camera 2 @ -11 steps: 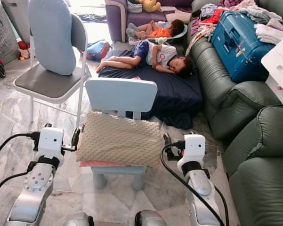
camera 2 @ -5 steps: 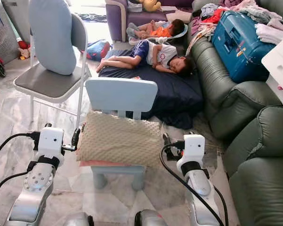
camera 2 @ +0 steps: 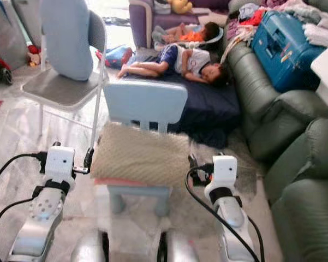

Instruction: Move the pillow to the sofa

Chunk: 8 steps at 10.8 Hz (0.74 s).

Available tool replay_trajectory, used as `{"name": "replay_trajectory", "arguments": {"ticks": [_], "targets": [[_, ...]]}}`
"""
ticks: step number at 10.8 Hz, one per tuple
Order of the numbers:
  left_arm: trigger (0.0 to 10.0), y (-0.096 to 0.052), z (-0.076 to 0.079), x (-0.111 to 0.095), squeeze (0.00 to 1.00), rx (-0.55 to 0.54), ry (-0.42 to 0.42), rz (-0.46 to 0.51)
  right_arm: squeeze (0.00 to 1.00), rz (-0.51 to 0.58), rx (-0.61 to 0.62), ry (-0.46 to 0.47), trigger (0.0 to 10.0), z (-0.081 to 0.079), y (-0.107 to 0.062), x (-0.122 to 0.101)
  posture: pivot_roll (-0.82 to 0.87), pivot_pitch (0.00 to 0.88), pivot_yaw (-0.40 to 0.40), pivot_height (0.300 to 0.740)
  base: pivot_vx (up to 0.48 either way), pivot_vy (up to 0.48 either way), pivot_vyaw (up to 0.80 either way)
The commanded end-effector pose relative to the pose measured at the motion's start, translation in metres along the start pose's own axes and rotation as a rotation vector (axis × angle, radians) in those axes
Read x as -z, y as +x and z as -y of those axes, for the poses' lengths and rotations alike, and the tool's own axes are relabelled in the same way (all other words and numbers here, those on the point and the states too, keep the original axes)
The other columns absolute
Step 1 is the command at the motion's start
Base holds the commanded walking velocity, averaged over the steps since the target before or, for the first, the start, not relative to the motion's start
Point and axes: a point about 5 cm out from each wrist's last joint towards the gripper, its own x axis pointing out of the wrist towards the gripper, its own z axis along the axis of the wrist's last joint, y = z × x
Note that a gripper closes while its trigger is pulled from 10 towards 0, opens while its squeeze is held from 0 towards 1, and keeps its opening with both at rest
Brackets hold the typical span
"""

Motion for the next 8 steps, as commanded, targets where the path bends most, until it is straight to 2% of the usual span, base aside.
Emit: {"name": "replay_trajectory", "arguments": {"ticks": [1,8], "targets": [[10.0,-0.0003,0.0001,0.0007,0.00,-0.006,-0.011,-0.001,0.00,-0.001,-0.006,0.004,10.0,0.0003,-0.0007,0.0002,0.03,0.062,-0.060,0.620,0.000,0.000,0.00],[10.0,-0.0003,-0.0078,0.0048,0.00,-0.074,0.022,-0.032,0.00,-0.003,-0.053,0.014,10.0,-0.0028,0.0002,0.0004,0.03,0.064,-0.061,0.620,0.000,0.000,0.00]]}}
